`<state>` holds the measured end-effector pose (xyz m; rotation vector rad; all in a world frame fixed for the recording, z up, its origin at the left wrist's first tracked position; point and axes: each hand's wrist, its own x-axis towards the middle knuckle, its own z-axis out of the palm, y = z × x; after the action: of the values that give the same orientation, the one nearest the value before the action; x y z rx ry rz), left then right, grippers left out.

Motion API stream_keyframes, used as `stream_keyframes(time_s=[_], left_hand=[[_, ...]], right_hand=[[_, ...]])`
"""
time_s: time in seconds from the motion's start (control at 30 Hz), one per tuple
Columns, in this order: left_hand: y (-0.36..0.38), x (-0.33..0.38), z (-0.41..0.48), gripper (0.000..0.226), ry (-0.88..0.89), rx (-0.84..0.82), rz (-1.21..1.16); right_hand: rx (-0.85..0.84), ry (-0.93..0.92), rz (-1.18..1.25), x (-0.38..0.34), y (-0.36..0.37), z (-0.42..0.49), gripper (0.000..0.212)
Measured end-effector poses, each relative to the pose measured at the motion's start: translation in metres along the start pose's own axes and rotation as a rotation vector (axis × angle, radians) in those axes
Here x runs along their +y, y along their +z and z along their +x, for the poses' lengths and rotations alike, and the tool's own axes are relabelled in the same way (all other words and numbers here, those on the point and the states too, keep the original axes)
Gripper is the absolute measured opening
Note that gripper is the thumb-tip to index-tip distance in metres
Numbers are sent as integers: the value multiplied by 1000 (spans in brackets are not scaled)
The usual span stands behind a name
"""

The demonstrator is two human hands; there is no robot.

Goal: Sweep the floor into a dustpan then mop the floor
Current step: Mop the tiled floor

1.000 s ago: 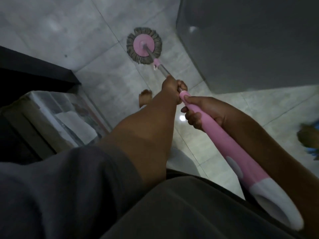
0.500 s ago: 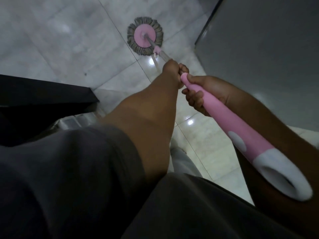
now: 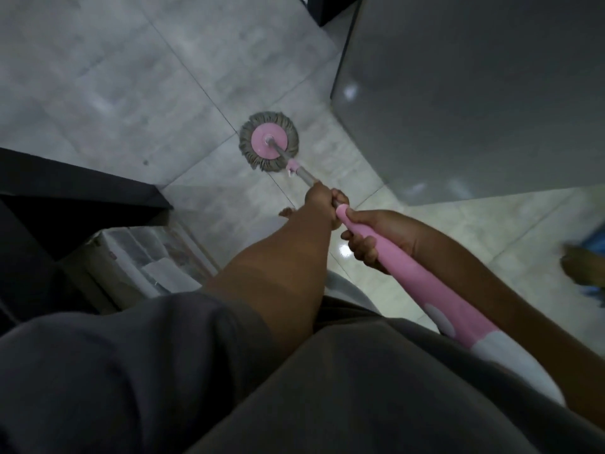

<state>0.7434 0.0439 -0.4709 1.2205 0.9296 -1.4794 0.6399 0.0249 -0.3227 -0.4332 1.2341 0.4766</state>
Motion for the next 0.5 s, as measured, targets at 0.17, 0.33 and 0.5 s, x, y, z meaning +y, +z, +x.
stream_keyframes(time_s=[0.17, 0.33, 0.5], left_hand=[[-7, 16, 2, 37, 0, -8, 3], [6, 71, 8, 33, 6, -55, -83], [19, 202, 30, 30, 54, -47, -135]], right_hand=[[23, 2, -77, -11, 16, 3, 41], [14, 46, -140, -66, 32, 20, 46], [-11, 74, -196, -178, 90, 65, 47]])
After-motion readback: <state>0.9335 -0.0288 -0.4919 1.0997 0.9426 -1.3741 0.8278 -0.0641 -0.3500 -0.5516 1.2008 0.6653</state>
